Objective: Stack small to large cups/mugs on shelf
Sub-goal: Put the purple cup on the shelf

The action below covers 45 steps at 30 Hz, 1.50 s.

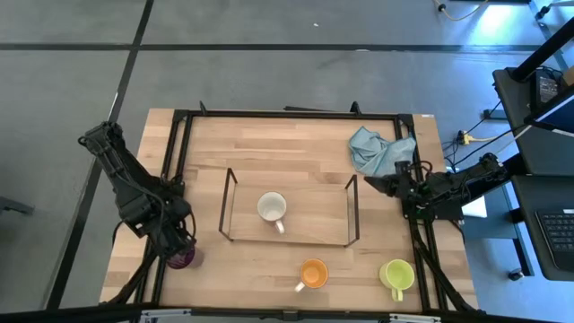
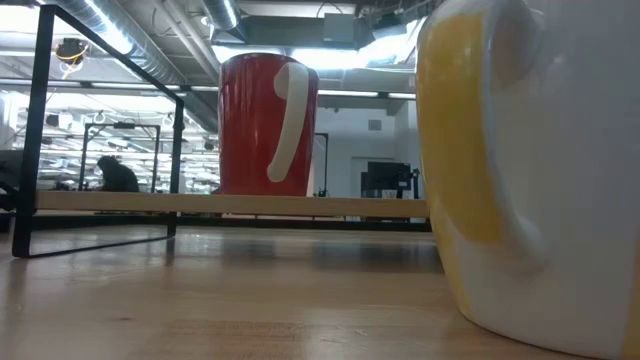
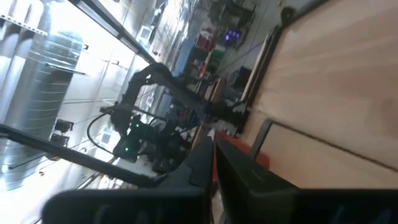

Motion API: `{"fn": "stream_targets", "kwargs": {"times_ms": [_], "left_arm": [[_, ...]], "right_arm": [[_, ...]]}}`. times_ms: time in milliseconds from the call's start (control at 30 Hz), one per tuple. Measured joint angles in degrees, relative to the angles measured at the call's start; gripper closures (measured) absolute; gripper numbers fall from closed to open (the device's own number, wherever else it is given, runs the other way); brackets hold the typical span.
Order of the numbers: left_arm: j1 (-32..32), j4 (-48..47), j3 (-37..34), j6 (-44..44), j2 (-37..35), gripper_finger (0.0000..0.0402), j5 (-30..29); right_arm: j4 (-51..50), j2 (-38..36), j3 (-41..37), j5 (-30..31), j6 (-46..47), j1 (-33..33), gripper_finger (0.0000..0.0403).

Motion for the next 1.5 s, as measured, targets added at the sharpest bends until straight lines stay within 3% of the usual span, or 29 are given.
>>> {"fn": "stream_targets", "kwargs": {"times_ms": [300,767,933,1233,1500], "left_arm": [[-1.3,5.4,0.0,1.7,2.3,0.0216,0.0],[-7.2,3.1,-0.1,1.9,8.5,0.0228,-0.4],[-7.2,3.2,-0.1,1.9,8.6,0.0269,-0.7],[-4.2,7.6,-0.1,1.4,8.6,0.0391,-0.6],[0.1,8.7,-0.1,3.3,8.2,0.0396,1.5]], "right_arm": [[-2.5,0.0,0.0,-2.9,4.6,0.0,0.0382],[-2.4,0.0,0.0,4.9,4.6,0.0,0.0382],[-2.7,0.0,0.0,7.3,4.5,0.0,0.0382],[-4.2,0.2,0.0,12.2,1.3,-1.1,0.0382],[-4.3,0.2,0.0,13.0,1.1,-4.1,0.0382]]}}
